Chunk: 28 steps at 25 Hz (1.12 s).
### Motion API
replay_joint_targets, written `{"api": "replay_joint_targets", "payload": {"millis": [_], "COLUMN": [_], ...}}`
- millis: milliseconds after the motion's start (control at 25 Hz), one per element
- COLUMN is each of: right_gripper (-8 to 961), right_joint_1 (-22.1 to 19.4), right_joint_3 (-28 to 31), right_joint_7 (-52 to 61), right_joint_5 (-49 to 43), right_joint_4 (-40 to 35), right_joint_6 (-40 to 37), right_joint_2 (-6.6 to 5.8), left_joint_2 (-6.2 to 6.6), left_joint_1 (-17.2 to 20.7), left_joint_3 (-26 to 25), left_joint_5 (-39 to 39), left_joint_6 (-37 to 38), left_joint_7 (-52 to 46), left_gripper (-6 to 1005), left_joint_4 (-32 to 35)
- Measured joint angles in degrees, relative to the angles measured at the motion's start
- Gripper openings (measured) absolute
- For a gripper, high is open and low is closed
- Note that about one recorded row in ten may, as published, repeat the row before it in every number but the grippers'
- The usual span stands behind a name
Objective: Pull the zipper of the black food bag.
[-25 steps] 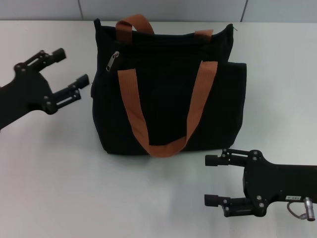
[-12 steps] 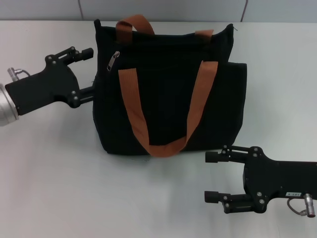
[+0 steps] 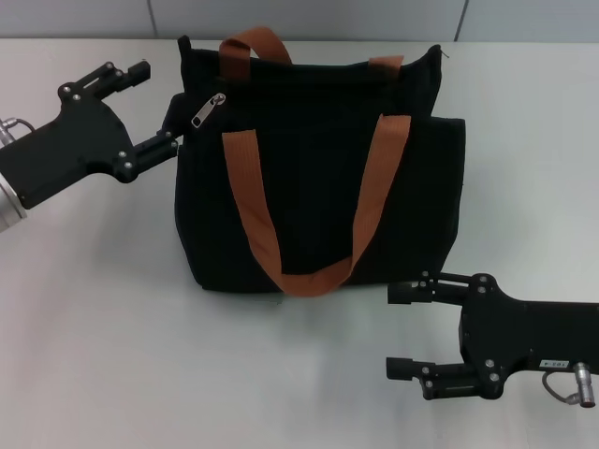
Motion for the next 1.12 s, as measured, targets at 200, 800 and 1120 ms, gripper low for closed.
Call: {"api": "replay_joint_targets", "payload": {"millis": [200, 800, 1120], "right_gripper": [788, 789, 788], "right_joint_1": [0.0, 0.0, 0.04], "right_joint_3": [0.02, 0.02, 0.08], "right_joint_7": [0.0, 0.0, 0.0], "right_joint_5": [0.11, 0.11, 0.51], "right_joint_4": [0.0, 0.0, 0.09], "right_joint_6": [0.03, 0.03, -0.66], "right_joint_2": [0.03, 0.03, 0.2], "left_joint_2": [-0.31, -0.31, -0.31], "left_joint_1": [0.3, 0.5, 0.6], "left_joint_3": [-0.01, 0.14, 0.13], "left_joint_5": [-0.14, -0.01, -0.04], "left_joint_6": [-0.07, 0.5, 0.92], "left_joint_7": [1.82, 1.95, 1.98], "left_gripper": [670, 156, 23], "left_joint_4": [0.0, 0.03, 0.03]}}
